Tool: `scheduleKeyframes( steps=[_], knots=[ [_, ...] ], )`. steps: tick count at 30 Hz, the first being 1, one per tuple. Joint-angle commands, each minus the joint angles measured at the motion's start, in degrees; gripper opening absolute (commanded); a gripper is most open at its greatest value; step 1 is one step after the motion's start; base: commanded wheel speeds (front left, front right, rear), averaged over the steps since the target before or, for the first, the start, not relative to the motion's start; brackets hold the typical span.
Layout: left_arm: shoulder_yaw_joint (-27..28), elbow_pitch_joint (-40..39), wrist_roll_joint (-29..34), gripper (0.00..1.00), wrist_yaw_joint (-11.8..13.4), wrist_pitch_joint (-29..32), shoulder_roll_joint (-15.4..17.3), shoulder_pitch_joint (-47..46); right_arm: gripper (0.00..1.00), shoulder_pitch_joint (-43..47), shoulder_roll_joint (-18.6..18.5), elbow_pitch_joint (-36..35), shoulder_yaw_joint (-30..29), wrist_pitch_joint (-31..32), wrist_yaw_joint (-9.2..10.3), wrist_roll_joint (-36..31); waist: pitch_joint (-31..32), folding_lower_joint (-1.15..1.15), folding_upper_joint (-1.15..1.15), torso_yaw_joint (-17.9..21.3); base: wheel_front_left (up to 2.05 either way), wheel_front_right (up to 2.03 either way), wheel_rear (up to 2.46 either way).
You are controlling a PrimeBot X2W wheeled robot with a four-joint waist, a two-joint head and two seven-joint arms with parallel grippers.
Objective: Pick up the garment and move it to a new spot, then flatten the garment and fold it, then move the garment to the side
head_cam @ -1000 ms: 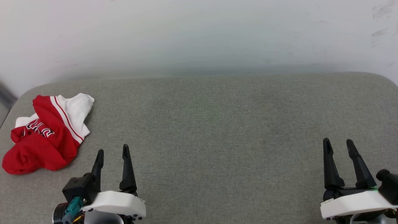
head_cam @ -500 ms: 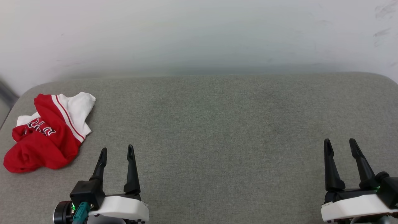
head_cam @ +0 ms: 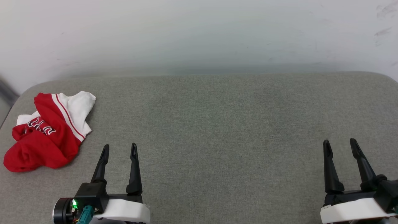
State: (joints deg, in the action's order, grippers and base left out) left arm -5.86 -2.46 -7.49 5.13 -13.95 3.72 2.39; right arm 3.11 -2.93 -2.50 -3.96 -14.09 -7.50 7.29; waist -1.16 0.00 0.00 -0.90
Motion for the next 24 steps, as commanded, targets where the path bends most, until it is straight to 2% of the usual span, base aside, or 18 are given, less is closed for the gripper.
scheduleKeyframes(
  steps=[1,11,18,24],
  knots=[
    [0.2,-0.15,1.25,1.0,-0.26,-0.5,-0.04,0.71,1.0,0.64,0.08,-0.37,0.19,-0.36,0.02,-0.98,-0.03,0.0,0.0,0.01,0.0,0.0,0.0],
    [1.16,1.16,4.06,1.0,-1.12,-1.4,-0.66,1.19,1.0,1.23,0.09,-0.15,0.23,-1.23,0.02,-1.72,-0.14,0.0,0.0,0.03,0.0,0.0,0.0],
    [1.92,2.1,3.0,1.0,-1.79,-1.28,-0.83,1.1,1.0,1.37,0.1,0.81,0.36,-1.14,0.02,0.67,-0.07,0.0,0.0,-0.21,0.0,0.0,0.0],
    [1.9,2.43,1.61,1.0,-1.16,-1.28,-0.84,1.13,1.0,1.61,0.1,0.9,0.37,-1.14,0.02,1.09,-0.11,0.0,0.0,-0.93,0.0,0.0,0.0]
  ],
)
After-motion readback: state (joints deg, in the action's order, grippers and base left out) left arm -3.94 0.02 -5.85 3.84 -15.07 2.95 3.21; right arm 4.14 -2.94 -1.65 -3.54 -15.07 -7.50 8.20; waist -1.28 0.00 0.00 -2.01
